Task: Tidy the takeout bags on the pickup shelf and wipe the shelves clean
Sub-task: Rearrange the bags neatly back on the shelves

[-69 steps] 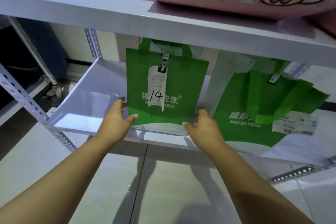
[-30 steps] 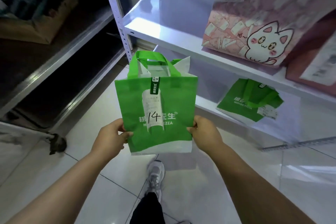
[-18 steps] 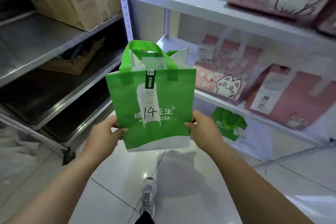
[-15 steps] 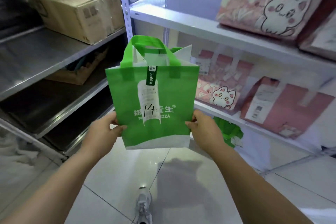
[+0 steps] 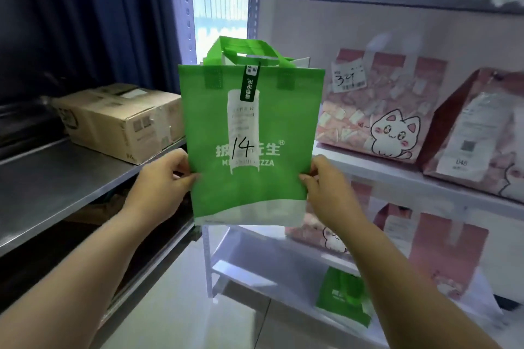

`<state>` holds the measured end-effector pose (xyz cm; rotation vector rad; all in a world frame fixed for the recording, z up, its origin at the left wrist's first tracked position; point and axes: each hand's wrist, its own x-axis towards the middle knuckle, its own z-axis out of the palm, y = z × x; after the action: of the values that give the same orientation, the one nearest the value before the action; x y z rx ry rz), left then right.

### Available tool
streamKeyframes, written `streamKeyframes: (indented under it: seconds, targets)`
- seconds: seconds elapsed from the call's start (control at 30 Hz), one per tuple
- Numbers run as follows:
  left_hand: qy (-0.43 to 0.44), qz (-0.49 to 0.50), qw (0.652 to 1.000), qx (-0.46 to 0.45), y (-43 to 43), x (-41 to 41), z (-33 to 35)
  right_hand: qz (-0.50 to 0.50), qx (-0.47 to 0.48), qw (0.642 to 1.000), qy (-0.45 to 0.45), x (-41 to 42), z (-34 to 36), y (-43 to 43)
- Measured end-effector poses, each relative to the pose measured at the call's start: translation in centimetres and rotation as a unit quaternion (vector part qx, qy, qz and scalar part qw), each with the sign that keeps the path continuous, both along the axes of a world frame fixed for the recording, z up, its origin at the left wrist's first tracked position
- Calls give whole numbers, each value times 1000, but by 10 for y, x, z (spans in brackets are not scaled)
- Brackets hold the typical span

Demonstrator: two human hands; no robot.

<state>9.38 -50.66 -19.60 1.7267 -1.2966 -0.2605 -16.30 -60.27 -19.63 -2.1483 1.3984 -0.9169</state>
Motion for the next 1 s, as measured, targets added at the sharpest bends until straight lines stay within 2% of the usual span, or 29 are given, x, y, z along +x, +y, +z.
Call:
streamKeyframes:
  seconds: [0.33,0.47,0.7,1.0]
  targets:
    - [-76,-64,991,-88,-102,68,79,-63,-122,989,-46,55,68,-62]
    - [-76,-94,986,-113,-134,89,101,-83,-133,984,-84,68,84,-83]
    - [-55,-102,988,-106,-194,101,78,-114,-119,984,-65,85,75,-122]
    - [-39,-95,994,-47,-258,96,34,-137,-58,989,1,84,44,-175]
